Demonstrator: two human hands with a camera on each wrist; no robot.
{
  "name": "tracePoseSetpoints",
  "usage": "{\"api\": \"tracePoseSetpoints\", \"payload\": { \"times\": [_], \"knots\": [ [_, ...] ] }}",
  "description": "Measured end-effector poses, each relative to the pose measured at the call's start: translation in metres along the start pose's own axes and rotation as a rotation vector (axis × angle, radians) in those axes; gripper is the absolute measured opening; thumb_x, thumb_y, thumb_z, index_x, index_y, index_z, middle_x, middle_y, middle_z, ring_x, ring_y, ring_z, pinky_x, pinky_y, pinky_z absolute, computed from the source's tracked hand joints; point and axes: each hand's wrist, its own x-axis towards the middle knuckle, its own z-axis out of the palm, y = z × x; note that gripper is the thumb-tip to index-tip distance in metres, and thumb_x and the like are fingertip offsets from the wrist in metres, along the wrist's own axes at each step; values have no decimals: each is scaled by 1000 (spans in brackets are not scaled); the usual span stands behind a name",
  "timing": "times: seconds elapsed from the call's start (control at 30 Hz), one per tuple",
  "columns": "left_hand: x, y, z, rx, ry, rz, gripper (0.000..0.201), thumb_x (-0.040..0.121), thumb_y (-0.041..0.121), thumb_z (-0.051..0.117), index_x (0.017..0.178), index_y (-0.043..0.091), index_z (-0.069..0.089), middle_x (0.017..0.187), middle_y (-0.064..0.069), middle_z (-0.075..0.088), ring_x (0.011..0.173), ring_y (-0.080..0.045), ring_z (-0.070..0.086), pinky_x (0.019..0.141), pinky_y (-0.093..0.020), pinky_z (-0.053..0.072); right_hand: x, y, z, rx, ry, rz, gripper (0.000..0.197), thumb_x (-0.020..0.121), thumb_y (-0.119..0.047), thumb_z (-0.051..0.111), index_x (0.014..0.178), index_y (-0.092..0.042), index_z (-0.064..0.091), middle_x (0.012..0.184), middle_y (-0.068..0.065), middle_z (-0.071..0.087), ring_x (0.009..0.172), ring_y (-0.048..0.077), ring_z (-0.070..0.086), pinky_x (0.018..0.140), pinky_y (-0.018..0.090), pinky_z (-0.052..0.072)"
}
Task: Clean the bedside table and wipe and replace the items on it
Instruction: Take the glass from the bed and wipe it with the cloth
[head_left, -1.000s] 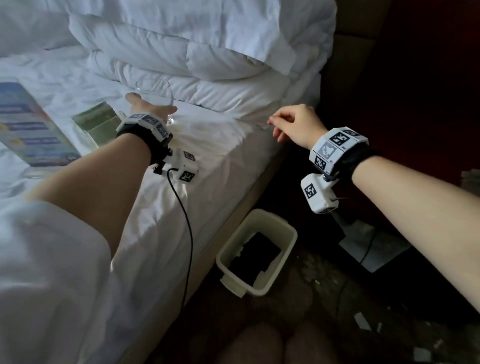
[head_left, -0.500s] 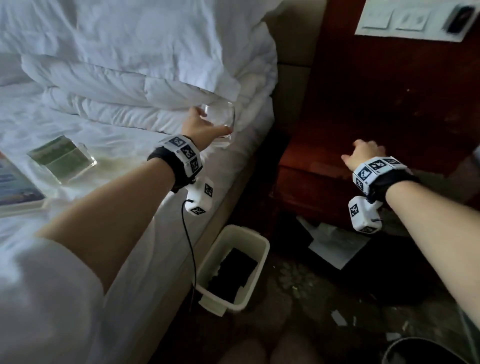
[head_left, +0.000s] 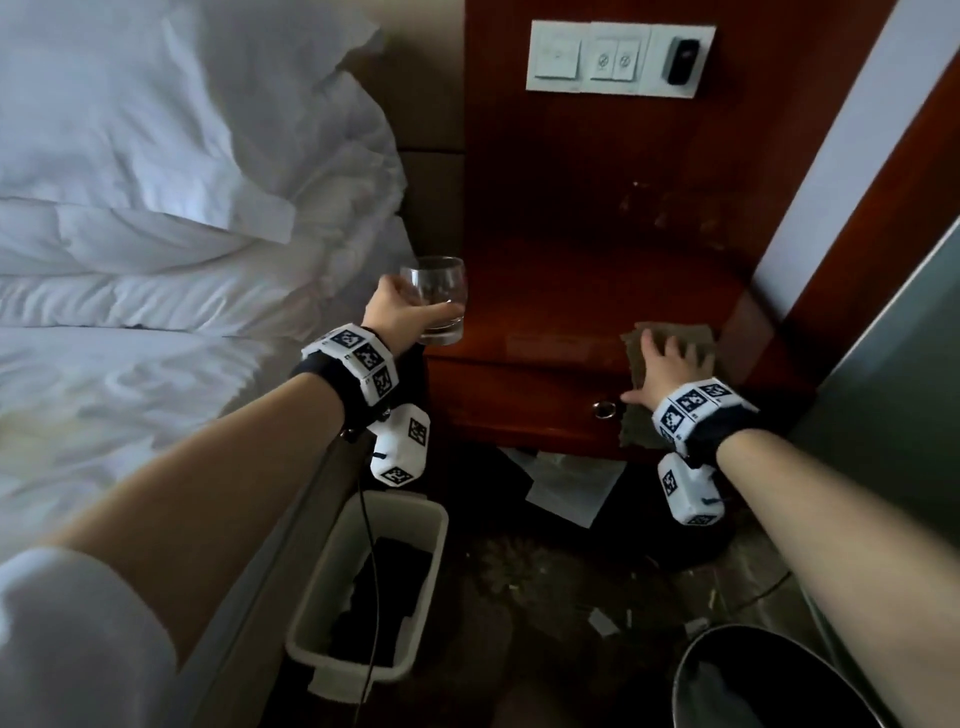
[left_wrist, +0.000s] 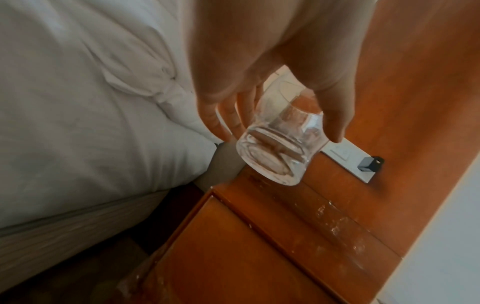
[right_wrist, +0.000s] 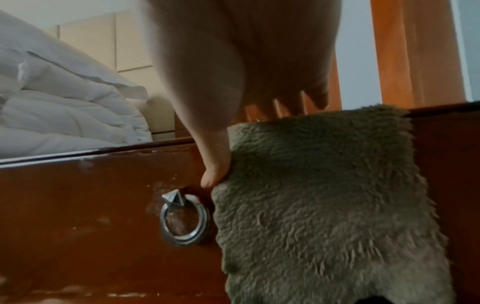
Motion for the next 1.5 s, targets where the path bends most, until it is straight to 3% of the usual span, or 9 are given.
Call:
{"api": "tracePoseSetpoints", "payload": {
  "times": [0.23, 0.5, 0.67, 0.83, 0.97, 1.13, 1.23, 1.3, 1.5],
  "knots": [
    [-25, 27, 39, 7, -43, 36, 71, 63, 33, 84, 119, 9, 49, 105, 1, 61, 94, -14, 61, 81, -29, 51, -14, 21, -11, 6, 164, -183, 43, 99, -27, 42, 142, -25, 39, 135, 12, 53, 118, 34, 54, 89, 38, 47],
    [-28, 44, 75, -75, -202, 134, 67, 68, 21, 82, 124, 9, 46, 110, 0, 62, 101, -13, 61, 87, -26, 49, 7, 15, -54, 1133, 382, 84, 29, 95, -23, 51, 97, 2, 65, 98, 21, 66, 95, 31, 61, 82, 37, 45],
    [-27, 58, 92, -85, -266, 206, 65, 70, 24, 81, 125, 12, 47, 108, 5, 60, 95, -4, 57, 77, -16, 45, 16, -20, -67, 1655, 228, 103, 22, 93, -17, 57, 107, -3, 66, 102, 12, 66, 100, 24, 63, 97, 41, 48],
    [-23, 65, 101, -57, -315, 263, 61, 67, 22, 83, 119, 14, 52, 105, 7, 61, 98, -8, 59, 81, -19, 48, 22, -45, -76, 1655, 92, 105, 13, 92, -21, 58, 86, -13, 66, 97, 9, 68, 101, 28, 65, 99, 41, 48],
    [-18, 66, 107, -35, -304, 308, 56, 65, 19, 84, 111, 13, 53, 96, 11, 61, 91, -4, 61, 80, -17, 51, 23, -60, -90, 1564, 46, 128, 19, 94, -30, 54, 97, -13, 61, 78, 1, 61, 89, 23, 62, 86, 35, 51],
    [-10, 68, 108, 33, -233, 337, 63, 65, 24, 84, 116, 11, 50, 100, 9, 60, 86, -2, 59, 66, -8, 48, 24, -66, -97, 1454, -40, 88, 42, 97, -40, 45, 114, -5, 62, 112, 14, 67, 104, 28, 64, 96, 39, 50],
    [-7, 70, 112, 62, -161, 315, 66, 66, 27, 83, 120, 11, 48, 104, 7, 57, 82, -2, 57, 55, -8, 47, 22, -67, -95, 1427, -40, 56, 41, 99, -35, 40, 123, -7, 57, 115, 5, 63, 102, 21, 61, 87, 17, 51],
    [-3, 72, 115, 66, -107, 287, 66, 67, 28, 83, 119, 12, 47, 102, 6, 55, 76, 1, 54, 50, -9, 46, 24, -67, -92, 1486, -32, 66, 40, 99, -36, 43, 121, -7, 59, 114, 9, 65, 106, 24, 62, 93, 27, 50],
    [10, 75, 116, 88, -195, 252, 78, 69, 26, 82, 131, 10, 36, 118, 0, 56, 104, -14, 59, 87, -28, 51, 24, -63, -92, 1564, -82, 53, 34, 101, -30, 41, 122, -11, 58, 111, 1, 65, 97, 15, 64, 80, 20, 55]
  ]
}}
